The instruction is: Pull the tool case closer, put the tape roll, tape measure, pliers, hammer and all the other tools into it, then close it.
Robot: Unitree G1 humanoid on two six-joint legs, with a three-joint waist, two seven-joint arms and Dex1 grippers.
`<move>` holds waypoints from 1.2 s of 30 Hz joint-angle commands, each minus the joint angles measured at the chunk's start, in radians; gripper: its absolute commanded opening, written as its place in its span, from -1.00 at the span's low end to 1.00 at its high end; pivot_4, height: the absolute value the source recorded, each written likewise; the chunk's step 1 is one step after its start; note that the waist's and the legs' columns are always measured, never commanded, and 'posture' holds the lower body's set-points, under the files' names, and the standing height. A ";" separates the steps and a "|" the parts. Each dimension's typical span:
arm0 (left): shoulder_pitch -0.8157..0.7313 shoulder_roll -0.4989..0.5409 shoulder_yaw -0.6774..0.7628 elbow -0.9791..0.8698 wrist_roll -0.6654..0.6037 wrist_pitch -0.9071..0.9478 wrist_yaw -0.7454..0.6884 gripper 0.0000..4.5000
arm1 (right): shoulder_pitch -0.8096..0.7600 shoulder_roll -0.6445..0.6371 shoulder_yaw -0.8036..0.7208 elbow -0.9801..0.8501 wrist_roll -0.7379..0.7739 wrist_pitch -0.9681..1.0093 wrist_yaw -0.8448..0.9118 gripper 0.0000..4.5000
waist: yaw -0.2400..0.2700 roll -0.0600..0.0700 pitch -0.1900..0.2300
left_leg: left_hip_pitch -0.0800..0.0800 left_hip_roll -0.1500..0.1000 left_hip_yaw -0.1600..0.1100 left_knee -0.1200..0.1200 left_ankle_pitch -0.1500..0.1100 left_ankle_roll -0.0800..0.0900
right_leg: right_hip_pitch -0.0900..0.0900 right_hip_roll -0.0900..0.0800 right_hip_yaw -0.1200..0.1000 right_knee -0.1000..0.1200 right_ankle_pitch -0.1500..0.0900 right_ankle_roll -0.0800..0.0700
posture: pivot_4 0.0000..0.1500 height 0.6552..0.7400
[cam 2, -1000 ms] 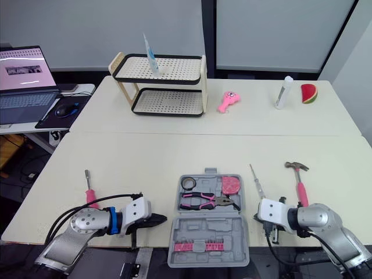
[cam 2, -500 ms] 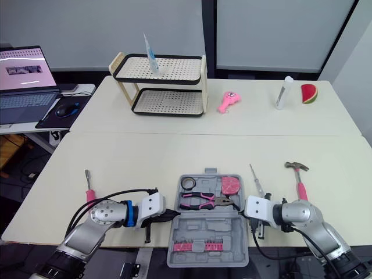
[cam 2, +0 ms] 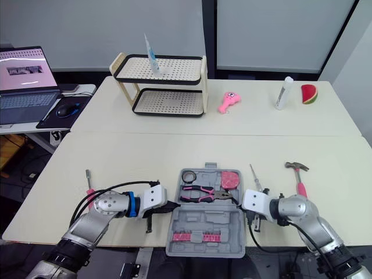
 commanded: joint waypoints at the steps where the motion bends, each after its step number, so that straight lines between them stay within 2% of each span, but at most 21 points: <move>1: -0.024 -0.028 -0.023 0.011 0.014 -0.026 0.008 -0.99 | -0.044 0.027 0.014 -0.003 0.000 -0.013 -0.010 -1.00 | 0.001 0.000 0.000 | 0.000 0.000 0.000 0.000 0.000 0.000 | 0.000 0.000 0.000 0.000 0.000 0.000 | 1.00 0.74; 14: -0.140 -0.096 -0.018 0.164 0.059 -0.080 0.039 -0.99 | -0.094 0.059 0.018 0.043 -0.024 0.019 -0.026 -1.00 | 0.002 0.000 -0.001 | 0.001 0.000 -0.001 0.001 0.000 0.000 | 0.002 0.000 -0.001 0.000 0.000 0.000 | 1.00 0.74; 36: -0.217 -0.143 -0.015 0.321 0.102 -0.175 0.068 -0.99 | -0.180 0.116 0.020 0.147 -0.078 0.018 -0.073 -1.00 | 0.001 0.000 -0.001 | 0.002 -0.001 -0.001 0.001 0.002 -0.004 | 0.002 0.000 -0.001 0.001 0.000 0.000 | 1.00 0.74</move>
